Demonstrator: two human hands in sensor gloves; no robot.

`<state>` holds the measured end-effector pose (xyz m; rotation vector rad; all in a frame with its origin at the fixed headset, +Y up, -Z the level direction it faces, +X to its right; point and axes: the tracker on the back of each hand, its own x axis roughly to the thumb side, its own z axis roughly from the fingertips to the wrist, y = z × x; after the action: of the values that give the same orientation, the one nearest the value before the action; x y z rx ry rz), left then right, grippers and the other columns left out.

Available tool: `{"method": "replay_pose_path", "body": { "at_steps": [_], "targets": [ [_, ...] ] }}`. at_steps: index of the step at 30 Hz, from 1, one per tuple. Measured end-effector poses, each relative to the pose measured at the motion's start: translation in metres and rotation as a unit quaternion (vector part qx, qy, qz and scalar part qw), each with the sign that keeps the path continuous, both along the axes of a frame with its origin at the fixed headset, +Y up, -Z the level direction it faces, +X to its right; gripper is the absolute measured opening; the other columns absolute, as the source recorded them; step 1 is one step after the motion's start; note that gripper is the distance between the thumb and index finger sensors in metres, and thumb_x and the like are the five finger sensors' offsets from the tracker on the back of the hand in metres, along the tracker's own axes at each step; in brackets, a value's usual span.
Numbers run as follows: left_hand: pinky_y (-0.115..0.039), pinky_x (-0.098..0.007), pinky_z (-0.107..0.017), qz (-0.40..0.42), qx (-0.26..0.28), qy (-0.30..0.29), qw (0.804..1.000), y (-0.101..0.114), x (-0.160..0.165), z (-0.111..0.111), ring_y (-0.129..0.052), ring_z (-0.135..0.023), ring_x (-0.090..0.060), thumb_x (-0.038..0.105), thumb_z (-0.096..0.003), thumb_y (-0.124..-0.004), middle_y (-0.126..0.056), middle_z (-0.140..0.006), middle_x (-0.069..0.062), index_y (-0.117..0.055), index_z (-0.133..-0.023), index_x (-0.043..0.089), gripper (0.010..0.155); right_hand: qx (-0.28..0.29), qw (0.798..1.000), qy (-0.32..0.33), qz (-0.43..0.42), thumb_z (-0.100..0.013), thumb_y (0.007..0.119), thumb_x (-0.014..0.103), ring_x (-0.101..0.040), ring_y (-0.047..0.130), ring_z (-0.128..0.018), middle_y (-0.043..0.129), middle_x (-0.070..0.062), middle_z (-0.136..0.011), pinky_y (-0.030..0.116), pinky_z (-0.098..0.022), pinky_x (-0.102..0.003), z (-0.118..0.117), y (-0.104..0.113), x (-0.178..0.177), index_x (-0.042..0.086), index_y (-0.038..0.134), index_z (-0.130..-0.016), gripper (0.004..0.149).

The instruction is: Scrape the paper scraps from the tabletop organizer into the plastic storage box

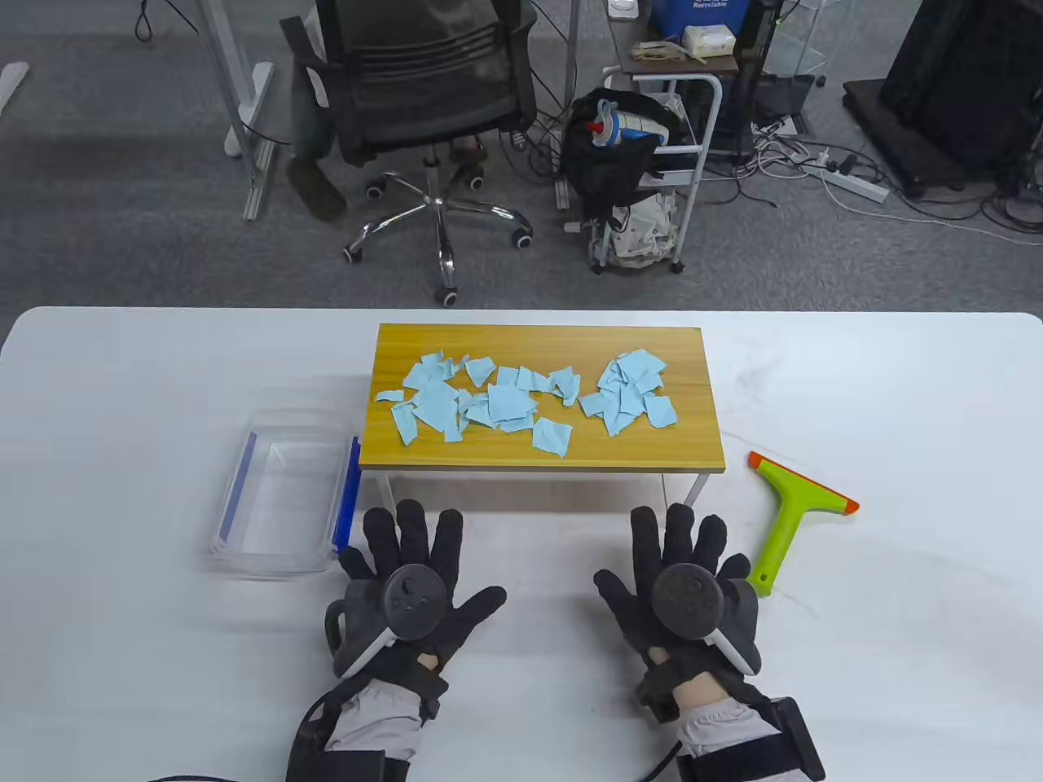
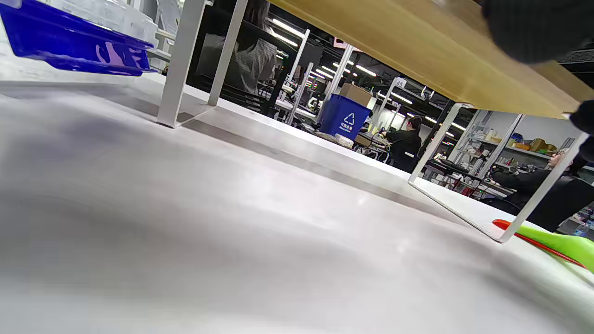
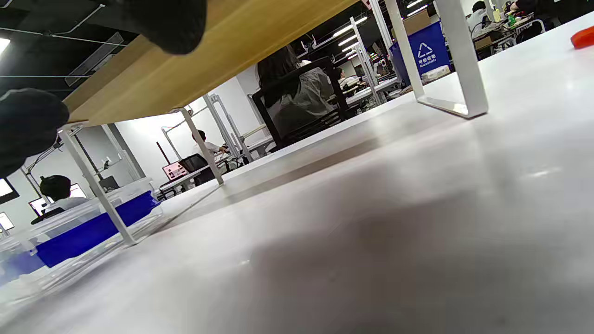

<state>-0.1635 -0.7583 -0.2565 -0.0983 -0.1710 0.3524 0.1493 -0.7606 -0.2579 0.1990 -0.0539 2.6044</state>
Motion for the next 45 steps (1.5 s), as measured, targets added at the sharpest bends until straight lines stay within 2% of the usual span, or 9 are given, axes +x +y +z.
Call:
{"method": "replay_pose_path", "body": {
  "at_steps": [21,28,31,40,45],
  "targets": [
    [-0.002,-0.079,-0.063,0.028,-0.005,-0.005,1.0,0.004,0.0,0.0,0.021,-0.1,-0.043,0.083,-0.045,-0.067,0.014,-0.115,-0.004,-0.006,-0.108,0.044,0.096,-0.005,1.0,-0.002,-0.013,-0.055,0.072,0.052,-0.071,-0.009,-0.083,0.004,-0.033,-0.107,-0.001,-0.04,-0.088,-0.002,-0.002,0.001,0.016,0.02,-0.107,0.082],
    [-0.002,-0.079,-0.063,0.036,0.003,-0.02,0.999,0.007,0.003,-0.001,0.021,-0.101,-0.042,0.083,-0.0451,-0.068,0.013,-0.115,-0.004,-0.007,-0.109,0.043,0.096,0.012,1.0,0.005,-0.008,-0.055,0.072,0.052,-0.071,-0.008,-0.083,0.004,-0.034,-0.107,0.0,-0.04,-0.088,0.001,0.003,-0.002,0.016,0.02,-0.107,0.082],
    [-0.002,-0.079,-0.063,0.033,0.006,-0.022,0.999,0.008,0.004,0.0,0.02,-0.101,-0.042,0.082,-0.045,-0.068,0.013,-0.115,-0.004,-0.008,-0.109,0.043,0.096,0.026,1.0,0.008,-0.004,-0.055,0.072,0.052,-0.071,-0.008,-0.083,0.005,-0.034,-0.107,0.0,-0.04,-0.088,0.003,0.008,-0.003,0.016,0.02,-0.107,0.082],
    [-0.003,-0.079,-0.063,0.032,0.019,-0.025,0.999,0.014,0.008,0.009,0.019,-0.101,-0.043,0.082,-0.0452,-0.069,0.012,-0.115,-0.005,-0.008,-0.109,0.042,0.096,0.138,0.99,-0.023,-0.025,-0.055,0.072,0.051,-0.072,-0.001,-0.086,0.013,-0.034,-0.109,0.005,-0.043,-0.09,0.016,0.048,0.003,0.014,0.027,-0.108,0.079],
    [-0.003,-0.079,-0.063,0.028,0.007,-0.032,0.999,0.011,0.012,0.009,0.017,-0.101,-0.044,0.081,-0.0452,-0.069,0.011,-0.115,-0.006,-0.009,-0.109,0.042,0.096,0.13,0.988,-0.066,-0.047,-0.055,0.073,0.05,-0.072,-0.001,-0.087,0.013,-0.034,-0.109,0.004,-0.043,-0.09,0.011,0.062,0.022,0.014,0.028,-0.109,0.078]
  ]
}}
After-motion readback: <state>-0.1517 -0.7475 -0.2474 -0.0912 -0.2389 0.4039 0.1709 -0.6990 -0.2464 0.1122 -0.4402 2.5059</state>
